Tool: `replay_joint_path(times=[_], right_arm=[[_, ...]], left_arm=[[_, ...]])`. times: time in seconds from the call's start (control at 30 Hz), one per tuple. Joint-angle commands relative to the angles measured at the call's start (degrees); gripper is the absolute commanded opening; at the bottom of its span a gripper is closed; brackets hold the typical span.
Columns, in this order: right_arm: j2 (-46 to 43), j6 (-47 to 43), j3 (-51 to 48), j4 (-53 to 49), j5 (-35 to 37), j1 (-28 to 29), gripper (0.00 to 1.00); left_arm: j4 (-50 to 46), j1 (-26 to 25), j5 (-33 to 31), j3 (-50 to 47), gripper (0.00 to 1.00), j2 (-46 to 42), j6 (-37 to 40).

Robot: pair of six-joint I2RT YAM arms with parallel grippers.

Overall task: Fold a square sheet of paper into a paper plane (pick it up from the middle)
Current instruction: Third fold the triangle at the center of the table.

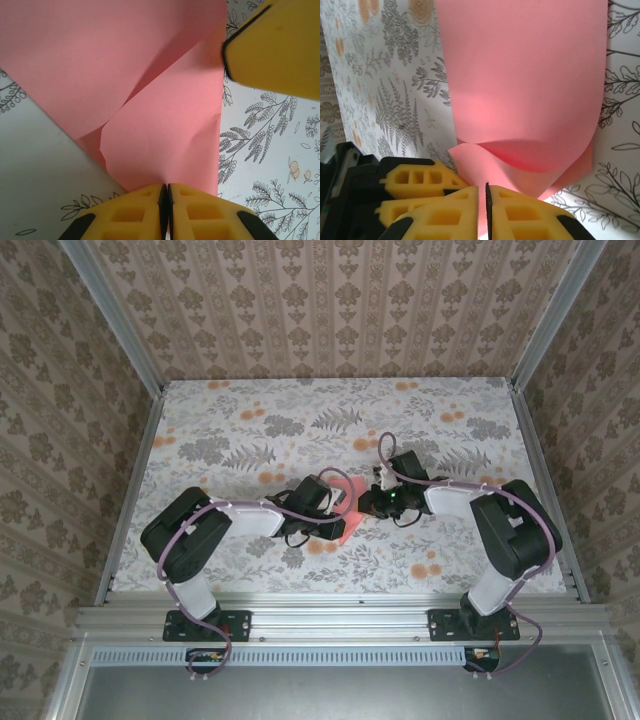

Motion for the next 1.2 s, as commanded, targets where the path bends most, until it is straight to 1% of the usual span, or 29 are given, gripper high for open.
replay_joint_path(times=[0.0,0.13,0.4,0.67,0.9,1.17], right_arm=[[2.5,0.4,2.1,1.0,-0.2,0.4,0.14],[4.2,-0.5,2.6,-0.6,2.0,0.3,0.13],[4.1,-3.3,2.6,-6.6,7.3,0.4,0.12],[5.1,-4.8,3.0,-8.6,10.9,0.1,0.12],[3.9,-7.2,4.6,-13.2,17.1,0.0,0.13],[3.8,-7.9,5.6,-13.2,18.1,-1.1,0.14]], left_arm=[[-8.1,-0.5,-5.6,-1.3,0.13,4.4,2.1],[-8.8,-0.5,-5.7,-1.2,0.13,4.5,2.4],[-9.4,-0.5,-5.7,-1.1,0.13,4.9,3.0],[-10.3,-0.5,-5.6,-0.7,0.13,5.3,3.5],[-11.3,-0.4,-6.0,-0.6,0.13,5.6,4.0],[-12.2,-0.4,-6.3,-0.7,0.13,5.2,4.4]])
